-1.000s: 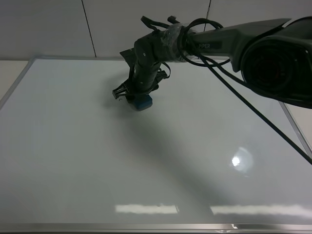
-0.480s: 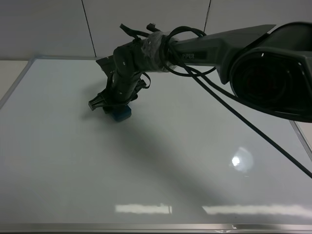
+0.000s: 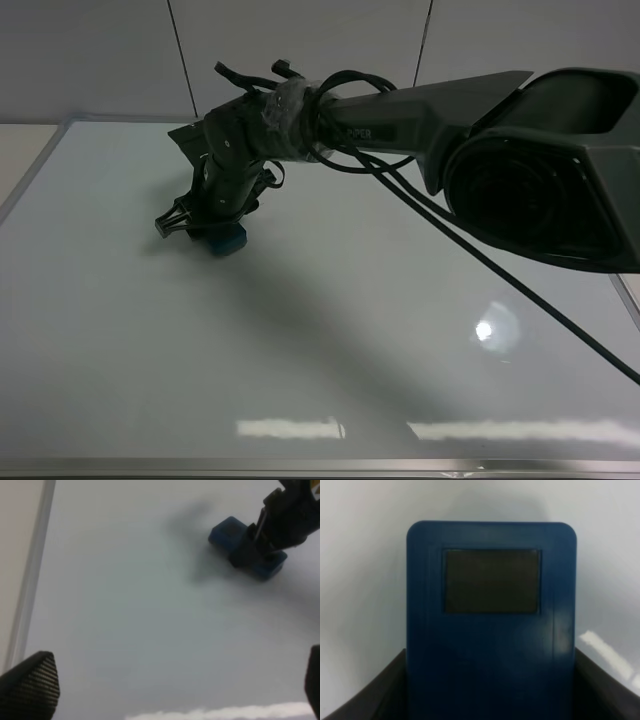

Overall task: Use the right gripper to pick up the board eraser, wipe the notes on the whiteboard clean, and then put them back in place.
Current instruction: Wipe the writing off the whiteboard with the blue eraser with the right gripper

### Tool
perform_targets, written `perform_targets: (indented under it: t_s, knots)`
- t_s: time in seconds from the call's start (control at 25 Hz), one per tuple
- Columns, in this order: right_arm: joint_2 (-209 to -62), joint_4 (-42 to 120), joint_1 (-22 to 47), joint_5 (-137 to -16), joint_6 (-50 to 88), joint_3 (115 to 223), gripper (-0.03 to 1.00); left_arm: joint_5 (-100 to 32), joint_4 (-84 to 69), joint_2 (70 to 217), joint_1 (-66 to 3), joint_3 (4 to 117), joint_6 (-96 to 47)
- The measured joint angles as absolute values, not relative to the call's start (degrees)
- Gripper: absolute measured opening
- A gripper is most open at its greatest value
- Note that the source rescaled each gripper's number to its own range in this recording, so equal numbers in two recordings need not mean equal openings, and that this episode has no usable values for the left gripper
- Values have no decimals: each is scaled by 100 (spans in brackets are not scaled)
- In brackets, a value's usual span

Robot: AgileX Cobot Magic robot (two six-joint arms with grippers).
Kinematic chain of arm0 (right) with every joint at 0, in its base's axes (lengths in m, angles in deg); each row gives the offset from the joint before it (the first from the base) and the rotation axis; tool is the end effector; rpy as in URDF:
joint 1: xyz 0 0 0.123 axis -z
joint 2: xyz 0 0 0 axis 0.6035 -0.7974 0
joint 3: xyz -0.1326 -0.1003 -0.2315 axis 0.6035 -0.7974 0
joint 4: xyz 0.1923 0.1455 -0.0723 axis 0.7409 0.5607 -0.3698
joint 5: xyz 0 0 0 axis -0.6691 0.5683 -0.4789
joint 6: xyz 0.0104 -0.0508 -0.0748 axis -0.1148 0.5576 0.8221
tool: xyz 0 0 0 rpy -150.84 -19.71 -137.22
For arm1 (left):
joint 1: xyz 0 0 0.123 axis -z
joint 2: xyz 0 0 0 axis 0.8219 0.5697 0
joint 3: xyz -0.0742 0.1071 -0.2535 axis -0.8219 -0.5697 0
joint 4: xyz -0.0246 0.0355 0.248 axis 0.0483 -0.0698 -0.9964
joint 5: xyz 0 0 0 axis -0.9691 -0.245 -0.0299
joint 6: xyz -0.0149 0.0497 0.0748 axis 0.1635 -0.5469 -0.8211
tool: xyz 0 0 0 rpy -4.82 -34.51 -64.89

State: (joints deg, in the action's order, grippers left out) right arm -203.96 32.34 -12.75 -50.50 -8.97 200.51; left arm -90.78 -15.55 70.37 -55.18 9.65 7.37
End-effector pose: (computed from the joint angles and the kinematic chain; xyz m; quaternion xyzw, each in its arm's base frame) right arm 0.3390 0.4040 0.1013 -0.3590 0.8974 0.1267 0.2232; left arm -0.0060 -0.0070 0.2792 0.0217 0.8489 -0.0326 0.5271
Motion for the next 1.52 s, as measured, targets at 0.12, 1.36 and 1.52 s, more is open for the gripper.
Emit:
perform_targets:
  t_s: [0.12,1.36,1.52]
  knots:
    - [-20462,2854,-1275,-4908,-1124,20222,0,-9078,-1555,7037,-5518,965,737]
    - [-20462,2411,-794,-4476,-1608,20346,0,-9078,-1555,7037,-5518,965,737]
    - [-20491,2383,-1221,-4680,-1608,20327,0,-9078,-1555,7037,-5518,965,737]
